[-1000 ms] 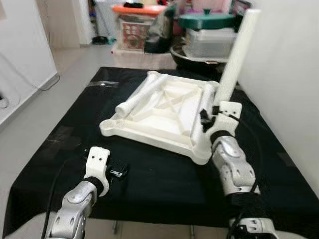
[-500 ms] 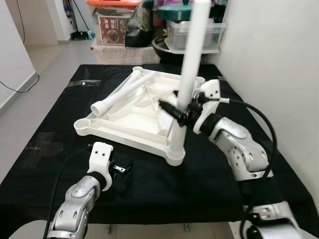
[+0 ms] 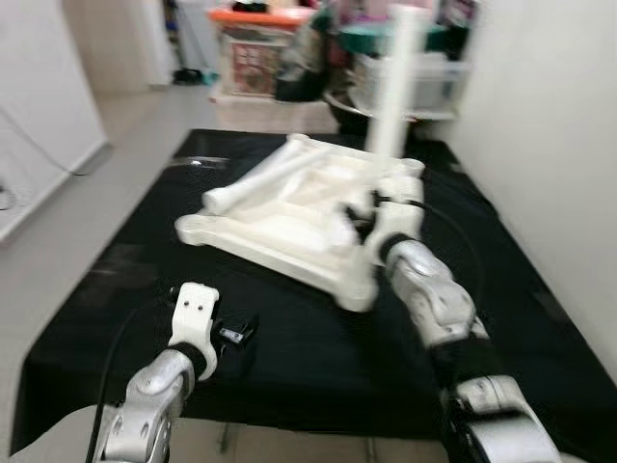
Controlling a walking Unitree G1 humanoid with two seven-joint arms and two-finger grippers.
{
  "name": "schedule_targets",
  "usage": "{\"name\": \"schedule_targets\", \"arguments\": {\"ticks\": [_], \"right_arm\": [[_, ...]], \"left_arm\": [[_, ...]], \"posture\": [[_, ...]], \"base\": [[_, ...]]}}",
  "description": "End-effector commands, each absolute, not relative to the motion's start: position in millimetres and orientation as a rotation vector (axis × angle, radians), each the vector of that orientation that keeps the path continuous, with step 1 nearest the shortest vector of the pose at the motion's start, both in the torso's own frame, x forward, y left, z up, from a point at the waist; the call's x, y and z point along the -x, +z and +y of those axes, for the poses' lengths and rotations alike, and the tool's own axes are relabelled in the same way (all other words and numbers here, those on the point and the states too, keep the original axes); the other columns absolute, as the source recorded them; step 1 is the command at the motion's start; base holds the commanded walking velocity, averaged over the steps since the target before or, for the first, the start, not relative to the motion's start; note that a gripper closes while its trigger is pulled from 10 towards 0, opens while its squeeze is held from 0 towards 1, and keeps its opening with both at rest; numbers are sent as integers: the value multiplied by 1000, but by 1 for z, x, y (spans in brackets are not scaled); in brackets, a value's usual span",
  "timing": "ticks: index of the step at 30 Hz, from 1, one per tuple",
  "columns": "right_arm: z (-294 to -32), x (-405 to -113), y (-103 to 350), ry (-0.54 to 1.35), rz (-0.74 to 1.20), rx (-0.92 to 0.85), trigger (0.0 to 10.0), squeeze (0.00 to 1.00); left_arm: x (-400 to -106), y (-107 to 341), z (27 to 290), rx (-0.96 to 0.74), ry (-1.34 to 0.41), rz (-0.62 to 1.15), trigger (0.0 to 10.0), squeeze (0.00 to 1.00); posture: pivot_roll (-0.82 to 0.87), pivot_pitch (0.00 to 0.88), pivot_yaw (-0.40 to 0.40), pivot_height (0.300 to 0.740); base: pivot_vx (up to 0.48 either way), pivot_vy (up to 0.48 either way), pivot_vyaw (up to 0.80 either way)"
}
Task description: Building children table
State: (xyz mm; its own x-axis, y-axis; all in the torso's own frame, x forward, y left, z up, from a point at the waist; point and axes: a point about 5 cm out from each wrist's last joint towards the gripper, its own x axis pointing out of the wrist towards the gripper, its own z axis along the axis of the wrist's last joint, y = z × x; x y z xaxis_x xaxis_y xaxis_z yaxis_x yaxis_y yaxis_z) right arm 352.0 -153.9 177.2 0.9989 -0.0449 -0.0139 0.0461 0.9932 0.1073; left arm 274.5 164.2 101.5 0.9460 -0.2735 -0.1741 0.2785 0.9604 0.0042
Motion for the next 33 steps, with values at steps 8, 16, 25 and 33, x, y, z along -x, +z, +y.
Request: {"name": "schedule_targets", "arguments": {"ticks": [8, 16, 25, 33], "right_arm": [[-107, -318, 183, 257, -30, -130, 10000, 345], [-105, -338, 215, 595, -84, -147, 10000, 0], [-96, -338, 196, 973, -21, -30, 0, 0], [-159, -366, 155, -51, 180, -108, 0, 0]], "left_arm": [[-275, 103, 161, -33, -314, 177, 10000, 0], [-278, 108, 163, -27, -309, 161, 10000, 0], [-278, 108, 162, -23, -299, 157, 10000, 0], [-274, 105, 164, -27, -293, 167, 10000, 0]], "posture": [[43, 0, -39, 740], [64, 0, -52, 740], [86, 0, -76, 740], [80, 0, -69, 740]], "base": [[0, 0, 0], [0, 0, 0], [0, 0, 0], [0, 0, 0]]}}
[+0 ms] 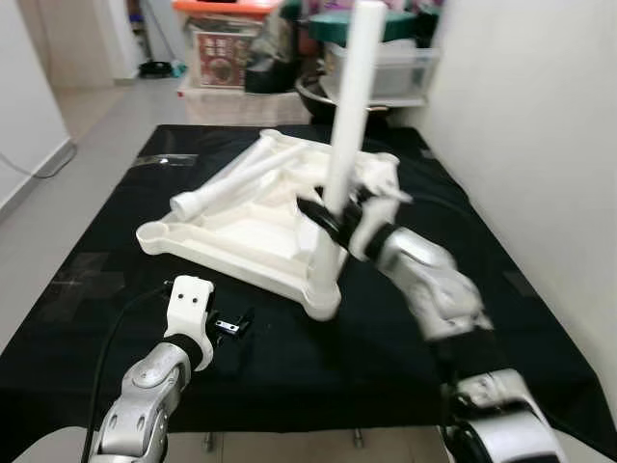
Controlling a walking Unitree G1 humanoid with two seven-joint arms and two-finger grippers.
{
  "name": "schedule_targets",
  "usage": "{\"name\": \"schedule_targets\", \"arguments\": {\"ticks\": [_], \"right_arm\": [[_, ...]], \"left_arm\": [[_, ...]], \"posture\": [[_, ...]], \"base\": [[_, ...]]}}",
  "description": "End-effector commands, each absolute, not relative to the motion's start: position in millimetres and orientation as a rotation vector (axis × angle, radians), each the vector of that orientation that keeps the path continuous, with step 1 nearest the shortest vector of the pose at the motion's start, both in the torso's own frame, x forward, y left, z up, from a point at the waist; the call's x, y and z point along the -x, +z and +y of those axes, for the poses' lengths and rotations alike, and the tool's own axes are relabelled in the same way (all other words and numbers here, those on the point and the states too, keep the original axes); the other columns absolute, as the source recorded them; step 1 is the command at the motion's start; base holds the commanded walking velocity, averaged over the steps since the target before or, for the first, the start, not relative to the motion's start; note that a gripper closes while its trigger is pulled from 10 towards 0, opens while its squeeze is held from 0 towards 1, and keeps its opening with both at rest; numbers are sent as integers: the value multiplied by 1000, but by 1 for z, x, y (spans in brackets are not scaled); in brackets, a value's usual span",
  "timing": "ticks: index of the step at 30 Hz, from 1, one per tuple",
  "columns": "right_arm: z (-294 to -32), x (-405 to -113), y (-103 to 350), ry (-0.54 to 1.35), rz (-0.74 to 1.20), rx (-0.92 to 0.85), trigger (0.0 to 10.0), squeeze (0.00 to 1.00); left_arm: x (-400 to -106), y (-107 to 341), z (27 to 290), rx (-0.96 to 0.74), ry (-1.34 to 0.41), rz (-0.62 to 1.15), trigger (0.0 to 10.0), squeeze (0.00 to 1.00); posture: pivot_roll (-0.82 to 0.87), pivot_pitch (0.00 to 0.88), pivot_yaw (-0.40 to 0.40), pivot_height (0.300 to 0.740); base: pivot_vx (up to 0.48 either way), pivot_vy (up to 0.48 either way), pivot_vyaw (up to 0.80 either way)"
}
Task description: Building children table
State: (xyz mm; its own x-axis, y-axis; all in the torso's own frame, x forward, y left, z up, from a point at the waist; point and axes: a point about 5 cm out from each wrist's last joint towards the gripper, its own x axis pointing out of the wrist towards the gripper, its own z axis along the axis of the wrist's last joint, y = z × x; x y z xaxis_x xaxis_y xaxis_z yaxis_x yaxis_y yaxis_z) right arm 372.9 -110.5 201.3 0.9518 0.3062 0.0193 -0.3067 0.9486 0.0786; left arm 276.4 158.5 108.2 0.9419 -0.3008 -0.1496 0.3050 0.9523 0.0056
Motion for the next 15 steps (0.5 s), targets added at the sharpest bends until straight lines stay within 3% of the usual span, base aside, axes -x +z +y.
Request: {"name": "schedule_targets", "arguments": {"ticks": [1, 5, 6, 10, 11, 14, 15], "right_arm": [[-171, -357, 150, -163, 180, -107, 0, 0], [-173, -335, 145, -233, 182, -99, 0, 0], [-166, -329, 146, -204, 181, -82, 10000, 0], [-157, -325, 149, -164, 173, -66, 10000, 0], [-140, -327, 166, -15, 81, -96, 10000, 1000], [-129, -332, 182, 68, 13, -124, 10000, 1000], [-122, -342, 201, 203, -11, -137, 10000, 0]], "left_arm": [[-275, 105, 165, -27, -292, 167, 10000, 0], [-275, 106, 165, -25, -295, 166, 10000, 0], [-275, 105, 163, -26, -303, 169, 10000, 0], [-274, 104, 161, -28, -312, 175, 10000, 0], [-276, 104, 159, -28, -321, 174, 10000, 0], [-279, 105, 160, -30, -323, 173, 10000, 0], [-280, 107, 162, -29, -317, 166, 10000, 0]], "posture": [[78, 0, -67, 740], [63, 0, -55, 740], [53, 0, -45, 740], [49, 0, -42, 740], [45, 0, -34, 740], [45, 0, -35, 740], [51, 0, -42, 740]], "base": [[0, 0, 0], [0, 0, 0], [0, 0, 0], [0, 0, 0], [0, 0, 0], [0, 0, 0], [0, 0, 0]]}}
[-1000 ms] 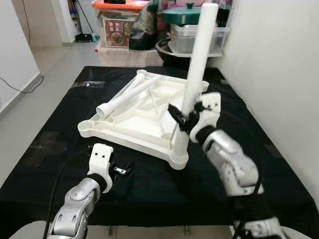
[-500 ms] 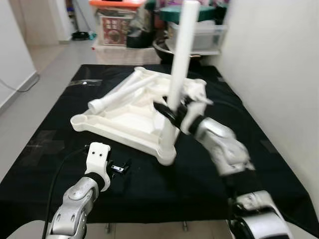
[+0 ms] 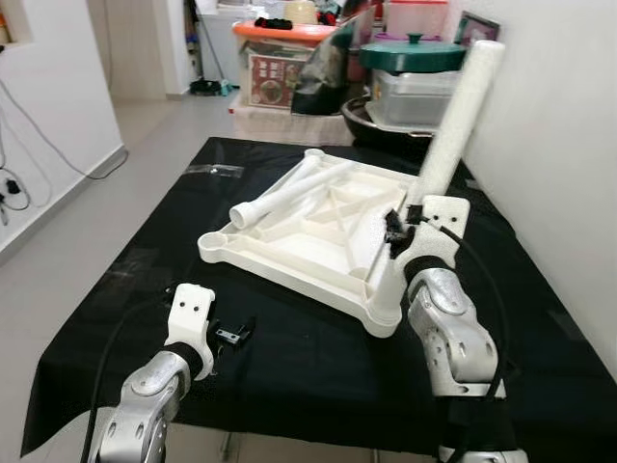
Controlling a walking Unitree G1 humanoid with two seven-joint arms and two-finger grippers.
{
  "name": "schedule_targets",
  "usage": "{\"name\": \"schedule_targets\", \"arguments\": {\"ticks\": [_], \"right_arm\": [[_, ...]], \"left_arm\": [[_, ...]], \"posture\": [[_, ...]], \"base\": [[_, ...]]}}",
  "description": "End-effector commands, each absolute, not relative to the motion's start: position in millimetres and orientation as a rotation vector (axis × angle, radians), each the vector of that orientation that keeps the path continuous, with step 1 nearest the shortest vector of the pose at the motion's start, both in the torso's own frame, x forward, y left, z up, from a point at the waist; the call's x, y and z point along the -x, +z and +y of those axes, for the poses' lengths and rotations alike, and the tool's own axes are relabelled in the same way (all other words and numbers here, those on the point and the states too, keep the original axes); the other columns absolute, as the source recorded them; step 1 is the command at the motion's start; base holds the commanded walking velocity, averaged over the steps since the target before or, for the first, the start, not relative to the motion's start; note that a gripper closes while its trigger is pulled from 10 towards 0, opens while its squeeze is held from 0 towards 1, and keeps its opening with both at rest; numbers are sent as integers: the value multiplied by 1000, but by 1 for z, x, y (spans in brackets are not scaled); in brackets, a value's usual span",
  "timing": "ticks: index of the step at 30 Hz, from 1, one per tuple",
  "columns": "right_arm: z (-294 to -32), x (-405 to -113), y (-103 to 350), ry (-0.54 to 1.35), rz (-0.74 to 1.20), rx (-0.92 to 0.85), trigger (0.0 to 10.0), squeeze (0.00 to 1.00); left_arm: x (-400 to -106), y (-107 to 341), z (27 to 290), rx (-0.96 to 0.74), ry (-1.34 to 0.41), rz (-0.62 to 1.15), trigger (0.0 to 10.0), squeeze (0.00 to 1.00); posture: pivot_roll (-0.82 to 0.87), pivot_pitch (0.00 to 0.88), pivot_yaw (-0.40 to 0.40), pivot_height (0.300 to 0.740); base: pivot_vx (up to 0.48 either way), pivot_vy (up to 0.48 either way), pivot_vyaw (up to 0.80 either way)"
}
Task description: Building children table
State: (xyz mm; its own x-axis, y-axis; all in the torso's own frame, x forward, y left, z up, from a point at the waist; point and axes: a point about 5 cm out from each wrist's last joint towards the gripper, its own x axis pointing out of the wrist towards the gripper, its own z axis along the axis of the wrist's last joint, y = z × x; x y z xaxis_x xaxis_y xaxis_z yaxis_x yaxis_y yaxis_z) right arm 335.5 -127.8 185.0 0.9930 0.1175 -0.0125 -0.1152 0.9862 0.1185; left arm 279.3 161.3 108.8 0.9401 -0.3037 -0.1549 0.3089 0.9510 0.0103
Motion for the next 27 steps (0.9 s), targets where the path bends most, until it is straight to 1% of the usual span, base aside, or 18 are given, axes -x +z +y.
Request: {"name": "schedule_targets", "arguments": {"ticks": [1, 3, 4, 6, 10, 11, 12, 13, 18, 19, 20, 21, 22, 23, 24, 25, 26, 27], "right_arm": [[-122, -342, 201, 203, -11, -137, 10000, 0], [-117, -347, 217, 384, -43, -149, 10000, 0], [-117, -347, 217, 384, -43, -149, 10000, 0], [-119, -344, 237, 630, -123, -39, 10000, 0], [-116, -343, 238, 738, -141, 50, 10000, 0], [-112, -340, 232, 818, -122, 85, 4431, 0], [-109, -338, 227, 873, -106, 105, 4431, 0], [-105, -337, 219, 919, -74, 100, 0, 0], [-99, -343, 206, 884, -24, 91, 0, 0], [-101, -351, 202, 798, 12, 62, 0, 0], [-101, -351, 202, 798, 12, 62, 0, 0], [-114, -368, 198, 539, 53, 4, 0, 0], [-114, -368, 198, 539, 53, 4, 0, 0], [-136, -377, 187, 226, 105, -77, 0, 0], [-154, -372, 173, -5, 145, -139, 0, 0], [-162, -361, 164, -118, 157, -141, 0, 0], [-164, -353, 161, -152, 153, -132, 0, 0], [-162, -346, 161, -144, 140, -113, 1569, 0]], "left_arm": [[-280, 107, 162, -29, -317, 166, 10000, 0], [-280, 108, 164, -26, -312, 164, 10000, 0], [-280, 108, 164, -26, -312, 164, 10000, 0], [-278, 105, 165, -27, -309, 171, 10000, 0], [-278, 105, 163, -26, -311, 171, 10000, 0], [-279, 106, 163, -27, -310, 168, 10000, 0], [-280, 106, 162, -27, -309, 166, 10000, 0], [-281, 107, 162, -26, -303, 161, 10000, 0], [-281, 109, 162, -20, -296, 153, 10000, 0], [-281, 109, 162, -20, -295, 152, 10000, 0], [-281, 109, 162, -20, -295, 152, 10000, 0], [-279, 108, 162, -21, -294, 156, 10000, 0], [-279, 108, 162, -21, -294, 156, 10000, 0], [-278, 107, 162, -23, -295, 161, 10000, 0], [-277, 106, 162, -25, -297, 163, 10000, 0], [-277, 107, 162, -22, -298, 163, 10000, 0], [-278, 108, 162, -20, -298, 162, 10000, 0], [-278, 108, 162, -19, -299, 161, 10000, 0]], "posture": [[51, 0, -42, 740], [52, 0, -38, 740], [52, 0, -38, 740], [54, 0, -42, 740], [59, 0, -49, 740], [65, 0, -56, 740], [65, 0, -56, 740], [72, 0, -65, 740], [80, 0, -69, 740], [80, 0, -67, 740], [80, 0, -67, 740], [74, 0, -62, 740], [74, 0, -62, 740], [73, 0, -60, 740], [74, 0, -59, 740], [66, 0, -49, 740], [62, 0, -46, 740], [59, 0, -43, 740]], "base": [[0, 0, 0], [0, 0, 0], [0, 0, 0], [0, 0, 0], [0, 0, 0], [0, 0, 0], [0, 0, 0], [0, 0, 0], [0, 0, 0], [0, 0, 0], [0, 0, 0], [0, 0, 0], [0, 0, 0], [0, 0, 0], [0, 0, 0], [0, 0, 0], [0, 0, 0], [0, 0, 0]]}}
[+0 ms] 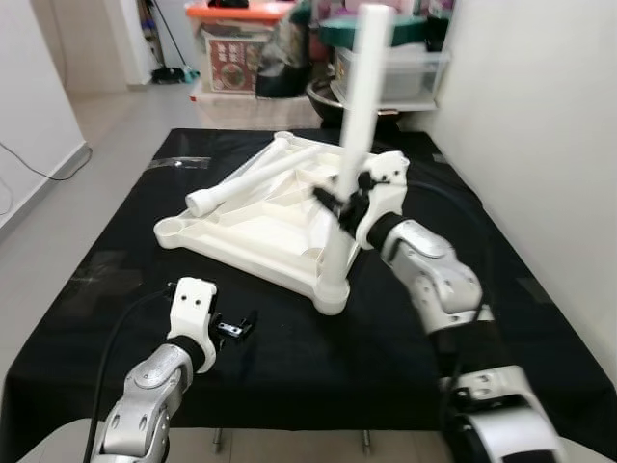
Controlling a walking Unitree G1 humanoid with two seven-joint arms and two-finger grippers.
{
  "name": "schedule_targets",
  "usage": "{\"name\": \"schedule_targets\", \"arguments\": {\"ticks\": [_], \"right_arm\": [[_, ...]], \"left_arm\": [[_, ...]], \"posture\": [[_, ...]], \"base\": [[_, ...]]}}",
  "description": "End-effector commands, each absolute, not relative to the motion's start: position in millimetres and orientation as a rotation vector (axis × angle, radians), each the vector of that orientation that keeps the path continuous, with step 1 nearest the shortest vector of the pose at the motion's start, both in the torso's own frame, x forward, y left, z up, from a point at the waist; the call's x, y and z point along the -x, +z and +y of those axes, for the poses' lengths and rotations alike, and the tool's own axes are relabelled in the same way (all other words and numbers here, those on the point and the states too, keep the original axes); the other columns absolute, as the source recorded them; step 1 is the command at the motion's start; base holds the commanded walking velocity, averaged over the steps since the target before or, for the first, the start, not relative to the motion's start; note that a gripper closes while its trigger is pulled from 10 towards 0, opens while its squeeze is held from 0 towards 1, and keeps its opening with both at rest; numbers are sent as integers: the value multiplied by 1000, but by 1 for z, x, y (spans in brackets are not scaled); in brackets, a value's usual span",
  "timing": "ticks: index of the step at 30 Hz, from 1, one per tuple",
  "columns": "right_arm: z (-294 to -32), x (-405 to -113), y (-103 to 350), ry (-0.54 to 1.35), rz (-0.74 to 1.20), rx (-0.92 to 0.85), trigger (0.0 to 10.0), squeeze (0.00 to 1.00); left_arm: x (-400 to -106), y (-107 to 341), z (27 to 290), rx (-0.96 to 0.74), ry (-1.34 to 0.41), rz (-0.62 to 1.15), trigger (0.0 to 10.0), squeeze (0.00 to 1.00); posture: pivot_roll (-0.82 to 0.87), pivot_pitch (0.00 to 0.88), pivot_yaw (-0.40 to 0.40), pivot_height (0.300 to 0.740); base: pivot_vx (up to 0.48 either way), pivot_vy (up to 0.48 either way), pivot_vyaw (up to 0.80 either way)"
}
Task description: Building children table
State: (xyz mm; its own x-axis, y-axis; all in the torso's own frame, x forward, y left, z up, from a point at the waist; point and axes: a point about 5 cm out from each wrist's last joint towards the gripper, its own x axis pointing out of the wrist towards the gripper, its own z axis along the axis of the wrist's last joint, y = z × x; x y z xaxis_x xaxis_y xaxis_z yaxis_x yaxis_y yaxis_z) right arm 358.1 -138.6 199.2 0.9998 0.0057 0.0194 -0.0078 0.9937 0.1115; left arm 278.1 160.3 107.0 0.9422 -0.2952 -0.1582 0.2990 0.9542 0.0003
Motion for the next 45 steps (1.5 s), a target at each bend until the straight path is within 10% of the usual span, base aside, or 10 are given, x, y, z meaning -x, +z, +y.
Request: {"name": "schedule_targets", "arguments": {"ticks": [1, 5, 6, 10, 11, 21, 24, 33, 42, 45], "right_arm": [[-152, -340, 165, -74, 112, -104, 10000, 0], [-135, -326, 175, 25, 42, -88, 10000, 0], [-132, -324, 179, 59, 25, -105, 10000, 1000], [-123, -331, 195, 199, -41, -122, 10000, 1000], [-119, -337, 199, 282, -35, -133, 10000, 0], [-112, -336, 212, 902, -40, 27, 10000, 0], [-110, -348, 198, 856, 14, -23, 0, 0], [-193, -368, 147, -252, 240, -136, 0, 0], [-137, -323, 161, 93, 80, -179, 10000, 0], [-123, -324, 178, 231, 22, -176, 10000, 1000]], "left_arm": [[-278, 108, 161, -20, -307, 163, 10000, 0], [-277, 105, 158, -27, -323, 174, 10000, 0], [-278, 105, 157, -23, -328, 173, 10000, 0], [-281, 107, 156, -19, -330, 167, 10000, 0], [-282, 108, 157, -19, -326, 164, 10000, 0], [-280, 107, 160, -11, -307, 160, 10000, 0], [-281, 108, 162, -10, -287, 153, 10000, 0], [-275, 103, 157, -11, -303, 170, 10000, 0], [-281, 106, 157, -12, -311, 161, 10000, 0], [-280, 105, 153, -13, -328, 166, 10000, 0]], "posture": [[48, 0, -36, 740], [39, 0, -29, 740], [36, 0, -28, 740], [35, 0, -30, 740], [35, 0, -34, 740], [63, 0, -66, 740], [80, 0, -84, 740], [66, 0, -67, 740], [44, 0, -47, 740], [40, 0, -42, 740]], "base": [[0, 0, 0], [0, 0, 0], [0, 0, 0], [0, 0, 0], [0, 0, 0], [0, 0, 0], [0, 0, 0], [0, 0, 0], [0, 0, 0], [0, 0, 0]]}}
